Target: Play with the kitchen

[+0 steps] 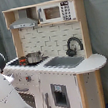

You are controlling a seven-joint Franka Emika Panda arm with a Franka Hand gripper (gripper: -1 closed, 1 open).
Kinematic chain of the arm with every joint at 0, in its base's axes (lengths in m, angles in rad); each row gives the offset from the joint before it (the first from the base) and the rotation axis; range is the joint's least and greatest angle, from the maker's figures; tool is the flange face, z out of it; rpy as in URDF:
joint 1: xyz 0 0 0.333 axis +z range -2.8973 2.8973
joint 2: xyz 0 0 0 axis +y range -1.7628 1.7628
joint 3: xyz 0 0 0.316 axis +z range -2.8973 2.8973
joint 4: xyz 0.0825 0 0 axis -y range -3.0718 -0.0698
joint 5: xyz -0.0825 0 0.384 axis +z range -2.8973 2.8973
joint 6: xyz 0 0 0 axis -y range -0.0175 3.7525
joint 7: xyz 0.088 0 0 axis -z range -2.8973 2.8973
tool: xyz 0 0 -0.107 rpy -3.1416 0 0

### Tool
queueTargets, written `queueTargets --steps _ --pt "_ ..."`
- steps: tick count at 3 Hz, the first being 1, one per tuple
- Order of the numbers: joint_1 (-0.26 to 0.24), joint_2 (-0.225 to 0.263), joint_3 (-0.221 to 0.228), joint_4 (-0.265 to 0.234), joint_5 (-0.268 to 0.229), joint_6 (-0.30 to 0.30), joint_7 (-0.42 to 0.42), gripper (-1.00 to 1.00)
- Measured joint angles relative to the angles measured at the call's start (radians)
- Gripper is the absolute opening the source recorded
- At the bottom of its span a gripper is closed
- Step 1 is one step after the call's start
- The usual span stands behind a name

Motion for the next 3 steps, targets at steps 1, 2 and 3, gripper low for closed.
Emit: queueTargets --steps 1,2,3 --pt "-0.017 0.0 0.0 0.024 -0.029 0.044 -0.104 1.0" --pt "-0.013 -0.005 0.021 0.023 -0.036 0.026 0.003 1.0" --pt "-0.014 -0.025 0.023 0.015 -0.036 0.025 0.12 1.0"
